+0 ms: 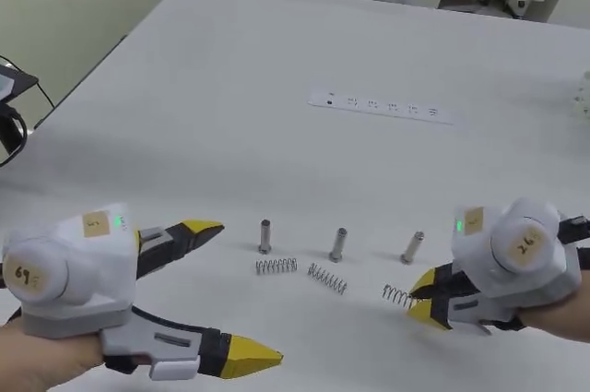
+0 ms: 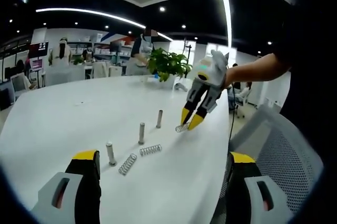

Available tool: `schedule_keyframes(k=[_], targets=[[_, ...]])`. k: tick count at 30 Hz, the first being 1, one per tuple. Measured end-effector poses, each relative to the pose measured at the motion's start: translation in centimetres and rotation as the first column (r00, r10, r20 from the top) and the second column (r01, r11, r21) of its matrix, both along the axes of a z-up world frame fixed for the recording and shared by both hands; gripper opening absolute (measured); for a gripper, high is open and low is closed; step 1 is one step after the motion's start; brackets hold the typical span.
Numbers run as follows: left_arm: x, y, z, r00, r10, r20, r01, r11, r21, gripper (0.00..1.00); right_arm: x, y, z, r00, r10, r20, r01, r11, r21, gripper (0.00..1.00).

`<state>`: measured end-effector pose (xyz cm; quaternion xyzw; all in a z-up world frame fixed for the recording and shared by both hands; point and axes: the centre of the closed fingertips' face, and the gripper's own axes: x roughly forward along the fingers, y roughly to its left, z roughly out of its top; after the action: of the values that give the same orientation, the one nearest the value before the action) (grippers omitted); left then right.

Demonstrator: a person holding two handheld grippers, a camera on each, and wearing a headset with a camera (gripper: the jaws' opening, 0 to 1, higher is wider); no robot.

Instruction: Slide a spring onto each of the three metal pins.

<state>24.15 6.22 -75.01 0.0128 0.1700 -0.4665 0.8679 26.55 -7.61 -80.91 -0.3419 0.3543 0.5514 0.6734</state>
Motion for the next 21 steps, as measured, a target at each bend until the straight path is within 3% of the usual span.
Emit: schedule_keyframes(k=[6,10,21], targets=[[0.1,-1.5,0.6,0.996,-0.082,0.018,0.081,0.996,0.02,0.95,-0.5,1.2,1.2,1.0,0.026,0.009,-0.026,0.999,0.031,0.08],[0.1,-2.6,0.3,0.99,-0.139,0.024,0.137,0.99,0.045,0.91,-0.8,1.6,1.4,0.999,0.042,0.011,-0.042,0.999,0.033,0.08],[0.0,-6.1,-1.1,0.964,-0.267,0.008,0.265,0.961,0.079,0.67,-1.5,2.8,1.7,0.995,0.095,0.01,-0.096,0.995,0.031,0.08]])
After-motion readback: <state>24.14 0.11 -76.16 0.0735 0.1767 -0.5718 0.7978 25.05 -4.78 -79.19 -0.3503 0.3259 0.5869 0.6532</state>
